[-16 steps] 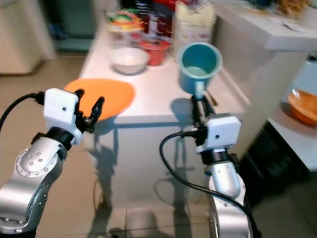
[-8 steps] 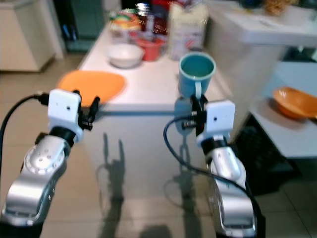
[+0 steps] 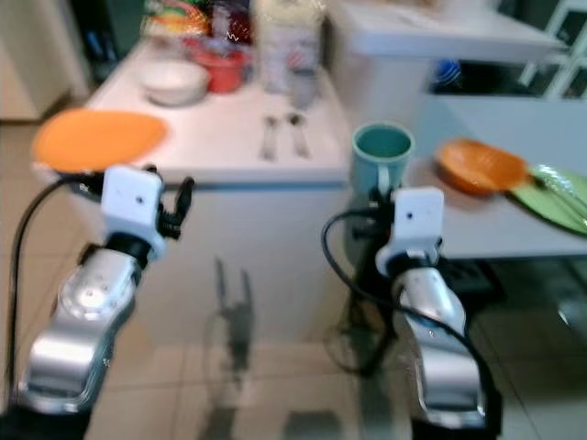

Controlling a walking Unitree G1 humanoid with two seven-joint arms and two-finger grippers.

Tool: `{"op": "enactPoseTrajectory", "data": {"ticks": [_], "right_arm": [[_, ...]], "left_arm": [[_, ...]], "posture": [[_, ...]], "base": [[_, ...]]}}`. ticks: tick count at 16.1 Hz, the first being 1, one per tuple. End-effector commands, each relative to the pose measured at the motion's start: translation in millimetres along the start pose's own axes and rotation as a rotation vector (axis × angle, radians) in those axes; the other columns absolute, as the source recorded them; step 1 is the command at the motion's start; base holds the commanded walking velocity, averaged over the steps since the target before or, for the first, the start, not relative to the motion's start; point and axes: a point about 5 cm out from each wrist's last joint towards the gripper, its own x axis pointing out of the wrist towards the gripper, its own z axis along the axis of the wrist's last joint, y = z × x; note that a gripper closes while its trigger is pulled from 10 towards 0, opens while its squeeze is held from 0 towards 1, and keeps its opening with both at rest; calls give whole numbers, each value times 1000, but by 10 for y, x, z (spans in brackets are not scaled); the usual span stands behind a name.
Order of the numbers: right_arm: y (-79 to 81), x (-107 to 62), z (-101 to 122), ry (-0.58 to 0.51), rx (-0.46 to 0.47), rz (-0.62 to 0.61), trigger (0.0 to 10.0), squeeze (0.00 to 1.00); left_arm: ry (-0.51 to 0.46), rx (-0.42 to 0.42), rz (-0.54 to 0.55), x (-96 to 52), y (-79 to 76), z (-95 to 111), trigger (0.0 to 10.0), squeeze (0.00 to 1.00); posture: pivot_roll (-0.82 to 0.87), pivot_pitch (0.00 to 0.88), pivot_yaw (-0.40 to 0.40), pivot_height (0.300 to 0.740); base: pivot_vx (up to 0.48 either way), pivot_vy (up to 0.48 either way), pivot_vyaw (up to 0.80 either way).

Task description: Setting the table

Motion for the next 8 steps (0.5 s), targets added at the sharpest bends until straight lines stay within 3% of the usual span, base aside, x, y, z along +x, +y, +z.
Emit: {"op": "enactPoseTrajectory", "data": {"ticks": [1,5,8], "right_arm": [[-132,51,51,-2,-13,-51,10000,0],[-354,185,75,23,-9,-108,10000,0],[-374,239,102,27,18,-74,10000,0]], "left_arm": [[-25,31,-19,22,-33,46,10000,0],[-53,31,-39,70,-89,103,10000,0],[-64,30,-43,95,-118,131,10000,0]], "posture": [[-1,0,-8,740],[-11,0,-8,740],[-11,0,-14,740]], "base": [[0,-398,0],[0,-399,0],[0,-399,0]]}}
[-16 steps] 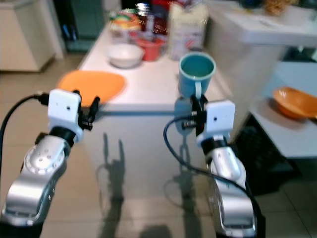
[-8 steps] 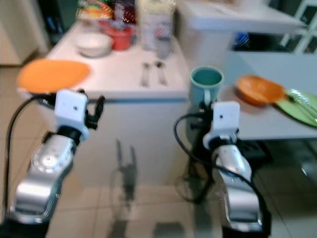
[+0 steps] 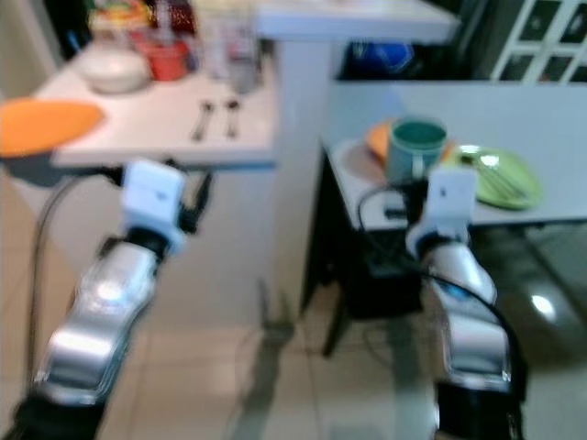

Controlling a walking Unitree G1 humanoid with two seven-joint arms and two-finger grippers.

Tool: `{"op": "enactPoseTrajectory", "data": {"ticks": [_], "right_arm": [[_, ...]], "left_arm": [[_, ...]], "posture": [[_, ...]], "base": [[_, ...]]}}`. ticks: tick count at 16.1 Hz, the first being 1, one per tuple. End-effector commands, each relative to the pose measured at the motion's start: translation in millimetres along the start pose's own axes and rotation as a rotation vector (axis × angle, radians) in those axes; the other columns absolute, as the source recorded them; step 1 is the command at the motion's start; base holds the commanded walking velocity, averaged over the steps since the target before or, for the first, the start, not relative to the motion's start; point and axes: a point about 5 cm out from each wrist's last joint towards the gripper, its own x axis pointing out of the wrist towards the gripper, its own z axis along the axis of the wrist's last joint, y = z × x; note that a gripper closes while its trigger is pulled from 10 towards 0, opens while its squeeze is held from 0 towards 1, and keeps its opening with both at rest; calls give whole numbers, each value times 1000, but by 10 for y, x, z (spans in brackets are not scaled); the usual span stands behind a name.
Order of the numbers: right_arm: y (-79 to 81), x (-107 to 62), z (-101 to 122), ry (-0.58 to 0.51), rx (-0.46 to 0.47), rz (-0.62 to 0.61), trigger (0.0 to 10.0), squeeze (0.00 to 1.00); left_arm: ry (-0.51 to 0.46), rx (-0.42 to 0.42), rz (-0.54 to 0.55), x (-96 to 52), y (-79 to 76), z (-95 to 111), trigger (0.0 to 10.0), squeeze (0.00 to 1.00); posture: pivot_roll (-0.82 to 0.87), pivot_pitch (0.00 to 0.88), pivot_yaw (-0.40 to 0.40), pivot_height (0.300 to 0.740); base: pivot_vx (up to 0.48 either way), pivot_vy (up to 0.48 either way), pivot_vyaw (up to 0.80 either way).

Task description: Setting the table

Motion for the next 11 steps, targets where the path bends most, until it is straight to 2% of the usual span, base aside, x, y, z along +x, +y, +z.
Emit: {"op": "enactPoseTrajectory", "data": {"ticks": [1,4,8,11], "right_arm": [[13,21,68,-19,19,22,10000,0],[15,38,46,-5,16,26,10000,0],[107,28,50,6,30,63,10000,0],[222,16,13,23,60,93,10000,0]], "left_arm": [[-16,17,11,22,50,36,10000,0],[-20,10,12,29,45,37,10000,0],[-45,-73,64,51,112,71,10000,0],[-60,-112,33,60,112,94,10000,0]], "posture": [[-11,0,-15,740],[-14,0,-17,740],[-20,0,-19,740],[-19,0,-21,740]], "base": [[0,-398,0],[0,-399,0],[0,0,0],[90,0,0]]}}
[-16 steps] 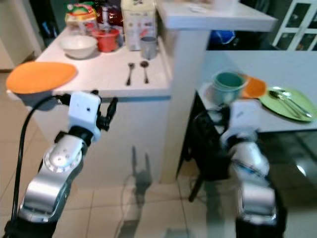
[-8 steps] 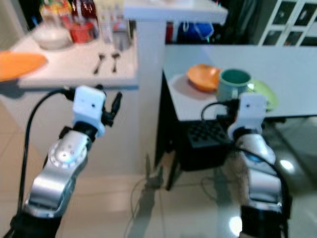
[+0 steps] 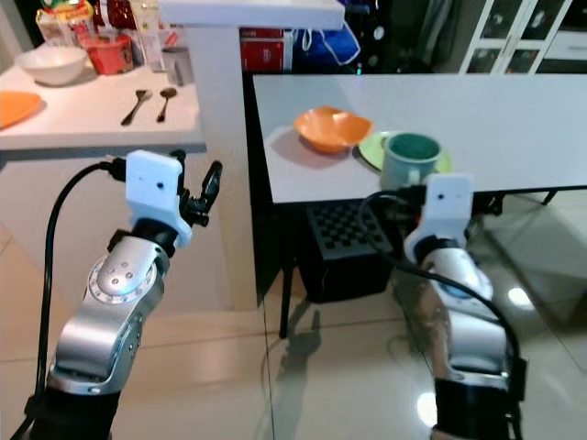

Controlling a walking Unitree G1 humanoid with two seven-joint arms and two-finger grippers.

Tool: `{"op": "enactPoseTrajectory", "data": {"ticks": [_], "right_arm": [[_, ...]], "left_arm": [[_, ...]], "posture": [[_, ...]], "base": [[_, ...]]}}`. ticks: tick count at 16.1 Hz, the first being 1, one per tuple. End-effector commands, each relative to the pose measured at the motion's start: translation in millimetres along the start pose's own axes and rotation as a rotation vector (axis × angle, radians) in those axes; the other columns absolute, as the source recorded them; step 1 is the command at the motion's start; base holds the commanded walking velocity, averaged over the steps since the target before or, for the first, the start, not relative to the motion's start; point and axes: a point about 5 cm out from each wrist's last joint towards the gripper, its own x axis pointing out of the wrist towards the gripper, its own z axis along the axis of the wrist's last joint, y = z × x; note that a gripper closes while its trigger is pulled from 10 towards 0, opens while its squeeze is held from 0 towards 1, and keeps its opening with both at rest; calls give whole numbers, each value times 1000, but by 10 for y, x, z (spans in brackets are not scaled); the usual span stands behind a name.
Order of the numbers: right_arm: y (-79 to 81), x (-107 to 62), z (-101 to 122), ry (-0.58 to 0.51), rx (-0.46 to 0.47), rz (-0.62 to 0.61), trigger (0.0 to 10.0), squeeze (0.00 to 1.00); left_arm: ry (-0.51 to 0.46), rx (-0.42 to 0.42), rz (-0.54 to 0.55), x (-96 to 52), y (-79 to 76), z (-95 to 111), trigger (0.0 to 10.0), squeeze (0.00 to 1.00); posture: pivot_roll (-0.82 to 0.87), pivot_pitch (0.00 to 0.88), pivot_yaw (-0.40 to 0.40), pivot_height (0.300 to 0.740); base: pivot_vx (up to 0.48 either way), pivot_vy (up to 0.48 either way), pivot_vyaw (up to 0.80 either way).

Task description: Setting the table

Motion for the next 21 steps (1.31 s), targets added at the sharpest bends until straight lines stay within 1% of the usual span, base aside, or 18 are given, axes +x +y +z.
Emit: {"op": "enactPoseTrajectory", "data": {"ticks": [1,5,15,18,21], "right_arm": [[68,5,53,-15,9,26,10000,0],[84,13,57,-11,-8,37,10000,0],[101,23,36,2,-22,45,10000,0],[141,13,-27,20,-4,83,10000,0],[136,7,-51,26,-7,74,10000,0]], "left_arm": [[-14,-3,7,4,45,29,10000,0],[-18,-18,6,14,55,31,10000,0],[-14,-18,-15,14,34,21,10000,0],[-15,-17,-22,16,26,21,10000,0],[-16,-16,-22,14,26,28,10000,0]], "posture": [[-19,0,-22,740],[-20,0,-26,740],[-19,0,-29,740],[-18,0,-29,740],[-16,0,-30,740]], "base": [[326,0,0],[409,0,0],[437,0,0],[437,0,0],[436,0,0]]}}
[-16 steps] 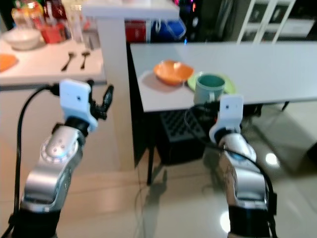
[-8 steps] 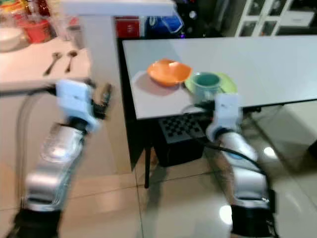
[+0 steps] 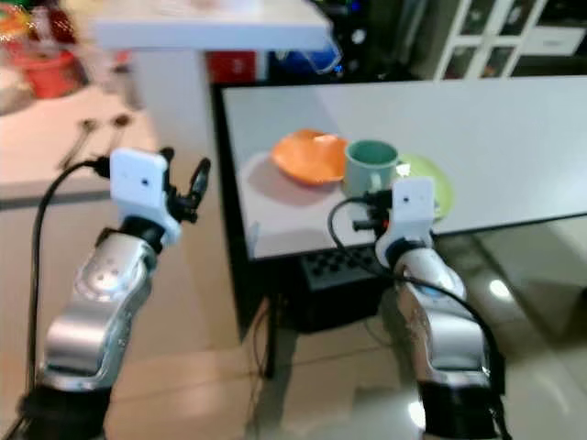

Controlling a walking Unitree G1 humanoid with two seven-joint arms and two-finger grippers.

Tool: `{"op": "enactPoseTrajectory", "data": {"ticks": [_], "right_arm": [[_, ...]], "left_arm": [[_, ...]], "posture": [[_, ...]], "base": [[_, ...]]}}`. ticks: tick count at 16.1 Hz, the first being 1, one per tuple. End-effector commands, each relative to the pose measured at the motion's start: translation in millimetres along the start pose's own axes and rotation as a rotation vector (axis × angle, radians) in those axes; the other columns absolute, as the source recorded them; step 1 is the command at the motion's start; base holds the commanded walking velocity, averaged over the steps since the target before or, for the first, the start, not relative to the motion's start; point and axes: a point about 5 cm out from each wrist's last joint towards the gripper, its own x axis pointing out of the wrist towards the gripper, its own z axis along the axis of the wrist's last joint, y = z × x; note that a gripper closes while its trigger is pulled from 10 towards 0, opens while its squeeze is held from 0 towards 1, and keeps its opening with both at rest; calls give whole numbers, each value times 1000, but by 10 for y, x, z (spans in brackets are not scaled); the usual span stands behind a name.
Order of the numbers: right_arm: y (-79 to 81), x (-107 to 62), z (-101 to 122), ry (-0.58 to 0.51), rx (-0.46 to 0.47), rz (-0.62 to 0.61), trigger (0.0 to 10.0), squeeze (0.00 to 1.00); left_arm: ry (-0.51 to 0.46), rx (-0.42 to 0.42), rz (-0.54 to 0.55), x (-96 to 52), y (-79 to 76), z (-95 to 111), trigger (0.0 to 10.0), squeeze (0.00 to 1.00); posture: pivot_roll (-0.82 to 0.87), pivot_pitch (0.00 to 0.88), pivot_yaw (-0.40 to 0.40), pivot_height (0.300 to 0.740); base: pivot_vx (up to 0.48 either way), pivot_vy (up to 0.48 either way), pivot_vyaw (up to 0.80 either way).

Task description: Setting the table

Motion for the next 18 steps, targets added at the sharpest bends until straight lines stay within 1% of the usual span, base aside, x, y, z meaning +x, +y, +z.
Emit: {"op": "enactPoseTrajectory", "data": {"ticks": [1,2,4,5,6,7,8,11,13,15,18], "right_arm": [[-1,13,56,-29,12,-12,10000,0],[6,-8,55,-48,29,-7,10000,0],[13,-41,26,-53,42,-2,10000,0],[20,-70,-15,-49,63,-6,10000,0],[29,-79,-27,-50,74,-7,10000,0],[49,-89,-38,-59,93,-4,10000,0],[64,-94,-40,-71,107,-1,10000,0],[95,-99,-61,-95,107,15,10000,0],[93,-109,-116,-89,85,19,10000,0],[69,-72,-189,-71,33,-5,10000,0],[84,38,-317,-59,14,18,10000,0]], "left_arm": [[-6,10,-8,-11,22,30,10000,0],[9,19,-51,-33,-7,4,10000,0],[9,-4,-151,-88,-70,-11,10000,0],[36,-38,-302,-173,-169,-42,10000,0],[60,-43,-382,-222,-226,-66,10000,0],[97,-55,-489,-294,-304,-98,10000,0],[114,-63,-526,-322,-329,-109,10000,0],[140,-86,-588,-370,-346,-132,10000,0],[159,-94,-615,-390,-343,-148,10000,0],[166,-82,-610,-379,-341,-159,10000,0],[168,-78,-603,-367,-334,-155,10000,0]], "posture": [[-14,0,-30,740],[-13,0,-30,740],[-12,1,-26,740],[-12,5,-22,740],[-12,6,-20,740],[-9,10,-17,740],[-10,11,-15,740],[-9,15,-11,740],[-9,16,-8,740],[-9,14,-6,740],[-1,17,-10,740]], "base": [[0,0,0],[0,0,0],[0,0,0],[0,0,0],[0,0,0],[0,0,0],[0,0,0],[0,0,0],[0,0,0],[0,0,0],[0,0,0]]}}
